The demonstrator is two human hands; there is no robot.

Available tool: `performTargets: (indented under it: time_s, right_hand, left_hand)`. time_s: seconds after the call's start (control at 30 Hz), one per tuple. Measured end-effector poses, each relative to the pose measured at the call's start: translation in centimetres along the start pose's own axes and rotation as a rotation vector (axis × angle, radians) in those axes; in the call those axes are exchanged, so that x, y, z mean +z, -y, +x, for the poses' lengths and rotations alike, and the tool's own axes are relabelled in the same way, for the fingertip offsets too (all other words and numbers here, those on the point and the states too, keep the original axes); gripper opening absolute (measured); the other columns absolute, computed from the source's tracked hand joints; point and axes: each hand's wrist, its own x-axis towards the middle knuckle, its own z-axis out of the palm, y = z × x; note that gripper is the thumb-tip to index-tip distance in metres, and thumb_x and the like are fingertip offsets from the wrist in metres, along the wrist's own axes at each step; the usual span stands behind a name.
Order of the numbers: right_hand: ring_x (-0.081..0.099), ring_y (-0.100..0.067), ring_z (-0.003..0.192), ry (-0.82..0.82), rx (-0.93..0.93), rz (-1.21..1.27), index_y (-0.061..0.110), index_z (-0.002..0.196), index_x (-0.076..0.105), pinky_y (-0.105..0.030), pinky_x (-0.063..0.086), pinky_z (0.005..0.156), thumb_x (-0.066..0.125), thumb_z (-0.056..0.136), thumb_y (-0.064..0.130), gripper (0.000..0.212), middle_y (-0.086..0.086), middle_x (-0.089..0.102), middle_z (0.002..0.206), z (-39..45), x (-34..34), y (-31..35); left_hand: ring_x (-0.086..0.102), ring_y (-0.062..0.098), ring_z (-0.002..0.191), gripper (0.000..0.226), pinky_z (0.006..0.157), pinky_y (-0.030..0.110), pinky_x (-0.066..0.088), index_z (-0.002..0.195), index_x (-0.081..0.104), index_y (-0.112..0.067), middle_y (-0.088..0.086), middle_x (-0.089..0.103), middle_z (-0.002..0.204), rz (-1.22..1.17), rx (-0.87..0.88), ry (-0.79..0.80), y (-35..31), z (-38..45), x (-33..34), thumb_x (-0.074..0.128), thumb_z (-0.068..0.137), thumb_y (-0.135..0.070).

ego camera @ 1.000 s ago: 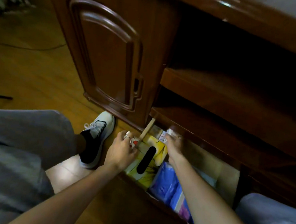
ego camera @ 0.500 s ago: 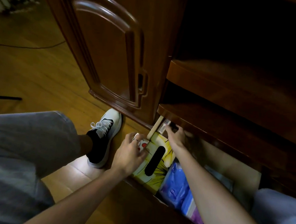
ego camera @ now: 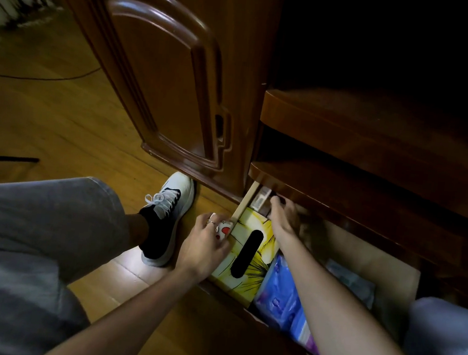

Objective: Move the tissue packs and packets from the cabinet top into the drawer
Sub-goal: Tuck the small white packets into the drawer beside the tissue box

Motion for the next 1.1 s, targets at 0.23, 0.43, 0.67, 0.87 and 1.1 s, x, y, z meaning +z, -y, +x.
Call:
performTargets:
  time_s: [0.23, 0.43, 0.67, 0.87, 1.1]
  right_hand:
    - [0.058, -0.032, 0.123, -0.07, 0.021, 0.019, 0.009, 0.14, 0.05, -0.041, 0.049, 0.101, 0.076, 0.085, 0.038, 0.067, -0.013, 0.059, 0.137, 0.3, 1.1, 0.6]
    - [0.059, -0.029, 0.122, -0.103, -0.028, 0.057, 0.006, 0.141, 0.053, -0.02, 0.043, 0.085, 0.06, 0.098, 0.013, 0.044, -0.015, 0.059, 0.137, -0.6, 0.2, 0.2]
    - [0.063, -0.02, 0.106, 0.058, -0.077, -0.062, 0.015, 0.134, 0.064, -0.022, 0.046, 0.083, 0.073, 0.088, 0.013, 0.047, -0.007, 0.068, 0.128, -0.1, -0.4, -0.1]
    - [0.057, -0.009, 0.097, 0.042, -0.124, -0.091, 0.018, 0.135, 0.063, -0.003, 0.044, 0.067, 0.064, 0.096, 0.017, 0.039, 0.0, 0.068, 0.124, -1.3, -2.0, -0.5]
    - [0.06, -0.007, 0.1, 0.203, -0.173, 0.042, 0.035, 0.105, 0.07, -0.024, 0.048, 0.076, 0.067, 0.091, 0.05, 0.021, 0.015, 0.064, 0.107, -5.8, -3.8, -1.2]
  left_hand:
    - [0.062, 0.021, 0.114, 0.051, 0.085, 0.038, 0.059, 0.141, 0.043, -0.036, -0.001, 0.036, 0.152, 0.006, -0.008, 0.012, -0.1, 0.1, 0.0, 0.059, 0.093, -0.036]
    - [0.061, 0.027, 0.113, 0.05, 0.084, 0.041, 0.058, 0.142, 0.041, -0.032, 0.003, 0.038, 0.15, 0.006, -0.001, 0.016, 0.1, 0.1, 0.4, 0.057, 0.095, -0.037]
    - [0.061, 0.028, 0.112, 0.047, 0.085, 0.039, 0.055, 0.141, 0.042, -0.029, 0.003, 0.037, 0.149, -0.018, -0.006, 0.025, 0.2, 0.2, 0.5, 0.056, 0.096, -0.033]
    - [0.05, 0.024, 0.13, 0.049, 0.102, 0.037, 0.05, 0.136, 0.047, -0.036, 0.002, 0.036, 0.151, -0.056, 0.057, -0.037, -0.6, 0.3, 0.3, 0.064, 0.09, -0.038]
    - [0.043, 0.021, 0.141, 0.087, 0.114, 0.041, 0.045, 0.16, 0.025, -0.02, 0.002, 0.034, 0.159, -0.404, 0.073, 0.083, -3.1, 0.7, 0.9, 0.072, 0.088, -0.006]
